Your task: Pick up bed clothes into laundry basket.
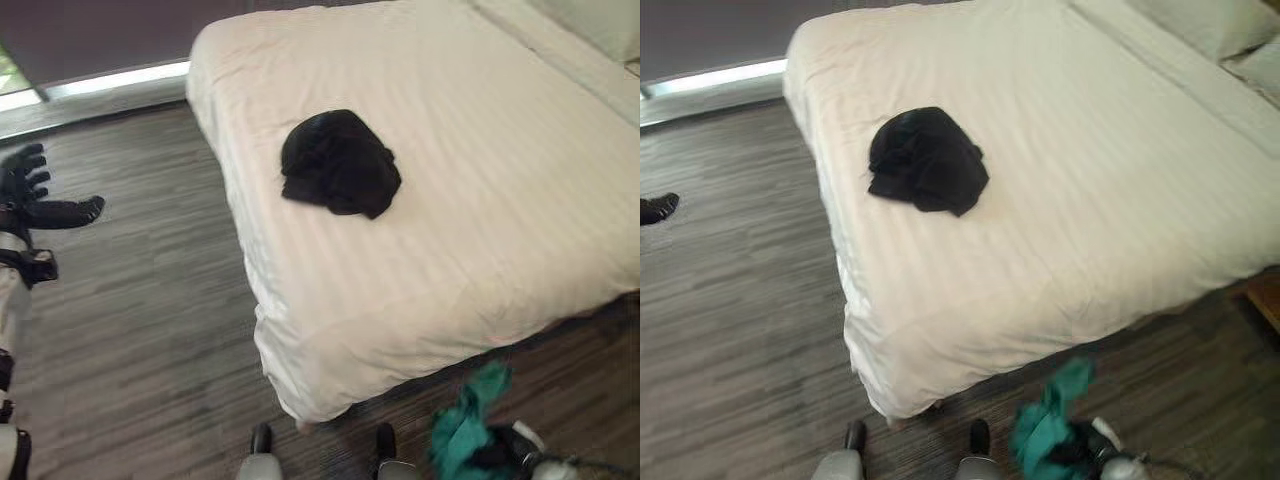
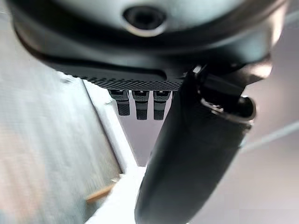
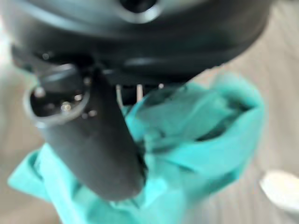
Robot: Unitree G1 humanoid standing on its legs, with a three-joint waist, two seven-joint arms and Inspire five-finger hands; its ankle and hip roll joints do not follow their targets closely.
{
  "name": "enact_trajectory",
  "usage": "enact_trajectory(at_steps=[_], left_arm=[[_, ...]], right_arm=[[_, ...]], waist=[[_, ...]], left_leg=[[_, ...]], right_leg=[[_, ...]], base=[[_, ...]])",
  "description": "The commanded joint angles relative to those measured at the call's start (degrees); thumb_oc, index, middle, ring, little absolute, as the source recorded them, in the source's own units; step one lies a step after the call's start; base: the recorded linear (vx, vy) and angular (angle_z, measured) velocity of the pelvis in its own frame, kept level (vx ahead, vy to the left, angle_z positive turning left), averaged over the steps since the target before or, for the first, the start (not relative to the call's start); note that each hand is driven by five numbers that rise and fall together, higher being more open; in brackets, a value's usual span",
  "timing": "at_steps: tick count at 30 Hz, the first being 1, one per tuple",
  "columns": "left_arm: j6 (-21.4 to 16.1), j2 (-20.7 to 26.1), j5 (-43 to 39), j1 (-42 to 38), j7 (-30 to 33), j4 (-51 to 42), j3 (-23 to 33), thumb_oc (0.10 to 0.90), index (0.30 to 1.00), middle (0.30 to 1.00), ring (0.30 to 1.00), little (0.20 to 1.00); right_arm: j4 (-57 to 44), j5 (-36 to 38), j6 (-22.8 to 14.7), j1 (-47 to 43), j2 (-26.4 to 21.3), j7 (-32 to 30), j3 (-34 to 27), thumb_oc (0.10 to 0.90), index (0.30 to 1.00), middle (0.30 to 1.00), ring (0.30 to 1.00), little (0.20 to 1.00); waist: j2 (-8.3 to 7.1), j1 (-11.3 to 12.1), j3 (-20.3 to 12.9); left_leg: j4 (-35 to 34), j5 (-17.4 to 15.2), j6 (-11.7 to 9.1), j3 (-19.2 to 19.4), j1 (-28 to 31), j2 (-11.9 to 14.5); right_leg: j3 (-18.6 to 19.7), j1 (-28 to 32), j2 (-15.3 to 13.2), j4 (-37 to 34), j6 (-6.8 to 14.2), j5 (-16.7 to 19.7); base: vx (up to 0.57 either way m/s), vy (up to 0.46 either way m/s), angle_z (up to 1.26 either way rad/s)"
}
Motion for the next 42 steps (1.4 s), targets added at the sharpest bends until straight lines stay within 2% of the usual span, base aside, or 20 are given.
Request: enact_trajectory(at_steps=[1, 3, 4, 5, 6, 8, 10, 11, 13, 16, 17, 18, 24, 27, 36, 37, 38, 39, 40, 42], left_arm=[[-6.3, 3.1, 2.1, -13.0, 0.5, -2.2, -1.1, 0.800, 0.900, 0.900, 0.900, 0.900], [-6.3, 2.9, 2.1, -12.3, 0.7, -2.7, -0.3, 0.800, 0.900, 0.900, 0.900, 0.900], [-6.2, 2.3, 2.2, -10.1, 0.3, -4.5, 1.8, 0.800, 0.900, 0.900, 0.900, 0.900], [-6.0, 2.2, 2.6, -9.4, -0.1, -5.3, 2.5, 0.800, 0.900, 0.900, 0.900, 0.900], [-6.1, 1.4, 2.6, -7.4, -0.4, -6.6, 4.4, 0.800, 0.900, 0.900, 0.900, 0.900], [-6.4, 0.8, 2.4, -6.7, -0.1, -7.4, 5.3, 0.800, 0.900, 0.900, 0.900, 0.900], [-6.7, 1.0, 3.7, -6.8, 0.7, -5.3, 5.5, 0.800, 0.900, 0.900, 0.900, 0.900], [-6.8, 0.5, 2.2, -6.1, 0.5, -6.7, 6.1, 0.800, 0.900, 0.900, 0.900, 0.900], [-6.9, -2.3, 2.0, -5.8, 0.2, -9.8, 5.4, 0.800, 0.900, 0.900, 0.900, 0.900], [-7.1, -2.7, 2.1, -3.4, 0.0, -11.2, 7.1, 0.800, 0.900, 0.900, 0.900, 0.900], [-7.6, -4.0, -1.8, 7.4, 0.8, -17.5, 16.4, 0.800, 0.900, 0.900, 0.900, 0.900], [-7.6, -4.0, -1.8, 7.3, 0.8, -17.5, 16.3, 0.800, 0.900, 0.900, 0.900, 0.900], [-7.0, -3.7, -0.5, 0.2, 0.8, -14.3, 10.0, 0.800, 0.900, 0.900, 0.900, 0.900], [-6.8, -3.1, 0.2, -3.2, 0.7, -13.0, 7.0, 0.800, 0.900, 0.900, 0.900, 0.900], [-6.4, -2.8, 0.4, -5.6, 0.6, -12.5, 5.0, 0.800, 0.900, 0.900, 0.900, 0.900], [-5.7, -3.6, 0.5, -12.4, 0.2, -8.4, -0.9, 0.800, 0.900, 0.900, 0.900, 0.900], [-5.3, -4.9, 0.0, -18.0, 0.3, -5.2, -5.2, 0.800, 0.900, 0.900, 0.900, 0.900], [-4.8, -5.4, 1.2, -23.0, 0.8, 0.1, -9.1, 0.800, 0.900, 0.900, 0.900, 0.900], [-4.8, -5.4, 1.2, -23.3, 0.8, 0.3, -9.4, 0.800, 0.900, 0.900, 0.900, 0.900], [-4.1, -6.1, 4.3, -26.6, 1.0, 3.1, -12.0, 0.800, 0.900, 0.900, 0.900, 0.900]], right_arm=[[2.6, 7.4, -2.2, -3.2, -4.5, -2.6, -2.2, 0.400, 0.300, 0.300, 0.300, 0.300], [2.9, 8.2, -2.1, -3.3, -3.9, -2.3, -2.2, 0.400, 0.300, 0.300, 0.300, 0.300], [3.3, 10.5, -2.0, -3.1, -2.3, -1.0, -2.5, 0.400, 0.300, 0.300, 0.300, 0.300], [2.8, 11.9, -2.2, -2.8, -2.0, -0.6, -2.9, 0.400, 0.300, 0.300, 0.300, 0.300], [1.6, 16.0, -2.6, -1.6, -1.3, -0.1, -4.6, 0.400, 0.300, 0.300, 0.300, 0.300], [1.2, 18.3, -3.0, -1.7, -1.2, -0.3, -5.2, 0.400, 0.300, 0.300, 0.300, 0.300], [1.0, 21.7, -3.7, -0.1, -1.8, 0.1, -6.8, 0.400, 0.300, 0.300, 0.300, 0.300], [0.3, 22.3, -3.7, 0.1, -1.8, -0.9, -7.8, 0.400, 0.300, 0.300, 0.300, 0.300], [0.4, 25.9, -4.1, -0.3, -2.4, -1.7, -9.5, 0.400, 0.300, 0.300, 0.300, 0.300], [-2.8, 25.2, -4.1, -0.7, -4.1, -1.4, -10.2, 0.400, 0.300, 0.300, 0.300, 0.300], [10.8, 26.2, -1.3, -4.6, -1.1, 0.2, -6.7, 0.400, 0.300, 0.300, 0.300, 0.300], [10.8, 26.2, -1.3, -4.5, -1.1, 0.3, -6.7, 0.400, 0.300, 0.300, 0.300, 0.300], [10.9, 30.1, -1.4, -3.9, 0.7, 0.0, -7.5, 0.400, 0.300, 0.300, 0.300, 0.300], [11.5, 29.6, -1.3, -3.2, 1.3, 0.0, -7.5, 0.400, 0.300, 0.300, 0.300, 0.300], [12.0, 30.1, -1.2, -3.0, 1.6, -0.2, -7.7, 0.400, 0.300, 0.300, 0.300, 0.300], [10.5, 30.5, -1.4, -2.3, 2.0, -0.1, -5.4, 0.400, 0.300, 0.300, 0.300, 0.300], [9.8, 30.8, -1.4, -2.3, 1.3, -0.3, -5.2, 0.400, 0.300, 0.300, 0.300, 0.300], [10.5, 29.8, -1.3, -2.5, -0.2, -0.7, -4.8, 0.400, 0.300, 0.300, 0.300, 0.300], [10.5, 29.8, -1.3, -2.4, -0.1, -0.7, -4.9, 0.400, 0.300, 0.300, 0.300, 0.300], [11.1, 28.6, -1.6, -2.0, -1.8, -0.6, -4.4, 0.400, 0.300, 0.300, 0.300, 0.300]], waist=[[3.36, -3.9, -5.2], [3.79, -3.8, -5.1], [5.15, -3.7, -4.3], [5.49, -4.1, -4.1], [5.28, -4.8, -4.1], [5.27, -5.0, -4.4], [4.24, -5.7, -5.5], [4.40, -5.0, -6.0], [4.40, -4.7, -6.9], [5.11, -3.9, -8.3], [4.37, 2.2, -5.3], [4.35, 2.2, -5.3], [5.96, -1.1, -6.6], [5.92, -1.5, -6.8], [5.94, -2.0, -6.8], [3.90, -3.3, -4.5], [2.82, -3.1, -2.7], [2.37, -3.2, -4.3], [2.17, -2.9, -4.3], [2.55, -2.4, -5.1]], left_leg=[[-1.0, 3.5, 0.3, -0.7, -0.7, 2.0], [-1.8, 3.8, 0.9, 0.5, -0.2, 1.8], [-4.6, 4.6, 2.4, 2.8, 2.4, 0.5], [-6.0, 4.8, 2.9, 3.0, 3.5, -0.4], [-8.3, 5.1, 3.8, 3.9, 5.1, -2.4], [-8.7, 5.2, 3.9, 4.1, 5.2, -3.2], [-9.5, 4.8, 4.0, 3.9, 5.4, -5.1], [-9.5, 5.1, 4.0, 2.9, 5.1, -5.9], [-10.4, 6.0, 4.1, 2.3, 4.3, -7.0], [-10.4, 6.2, 4.1, 2.3, 3.4, -7.8], [-1.2, 8.6, 1.0, 1.4, -5.7, -5.4], [-1.7, 8.8, 1.0, 1.3, -5.4, -5.5], [-8.6, 9.8, 2.1, -0.2, -0.2, -6.3], [-9.3, 10.1, 2.2, -0.1, 0.9, -6.0], [-8.8, 9.9, 2.1, 0.1, 1.1, -5.7], [6.0, 11.8, 0.1, 0.2, -5.0, -3.8], [17.9, 15.8, -1.3, -2.2, -11.8, -2.9], [9.4, 12.7, -0.5, -3.8, -13.8, -2.6], [9.0, 12.8, -0.5, -3.5, -13.4, -2.7], [-6.2, 15.6, -1.0, -3.5, -13.2, -1.9]], right_leg=[[0.9, 0.6, -3.7, 6.5, 5.6, 8.7], [-0.5, -1.5, -3.8, 9.0, 5.4, 9.2], [-5.6, -4.2, -2.1, 16.4, 5.0, 7.0], [-5.3, -5.1, -0.1, 18.6, 5.0, 5.2], [-6.5, -6.1, 4.2, 19.0, 4.2, 2.3], [-6.5, -6.1, 6.1, 16.6, 3.3, 0.8], [-5.5, -2.2, 9.8, 6.1, 0.9, -2.5], [-5.0, -0.3, 8.9, 4.2, 1.0, -3.0], [-2.9, 0.0, 10.2, 3.2, 0.8, -2.7], [-5.0, 1.7, 9.3, -0.7, 0.7, -2.4], [-13.0, 7.3, 5.5, -4.0, -0.3, -4.6], [-13.1, 7.5, 5.5, -3.9, -0.2, -4.7], [-12.8, 7.7, 7.3, -1.7, -0.9, -6.0], [-12.7, 8.5, 7.6, -1.7, -1.1, -6.4], [-12.7, 8.6, 7.8, -1.5, -1.3, -6.7], [-11.3, 10.0, 8.3, -2.7, -2.8, -6.6], [-10.6, 10.4, 8.5, -3.4, -3.9, -6.4], [-7.9, 12.1, 8.8, -6.3, -2.6, -6.9], [-7.7, 12.3, 8.7, -6.4, -2.5, -6.9], [-4.7, 13.9, 9.9, -6.6, -1.6, -7.8]], base=[[-0.09, 0.445, -0.44], [-0.09, 0.408, -0.68], [-0.06, 0.529, -0.83], [-0.07, 0.727, -0.99], [-0.02, 0.317, -0.78], [-0.01, 0.175, -0.65], [0.02, 0.089, -0.25], [0.00, 0.067, 0.09], [-0.04, 0.066, 0.24], [-0.04, 0.022, 0.01], [0.00, -0.009, 0.04], [0.00, 0.000, 0.00], [0.05, -0.024, 0.12], [0.06, -0.025, 0.08], [0.00, -0.021, 0.00], [-0.04, -0.251, 0.02], [0.22, -0.137, -0.01], [0.23, 0.031, 0.14], [0.42, 0.162, 0.00], [0.41, 0.216, -0.51]])
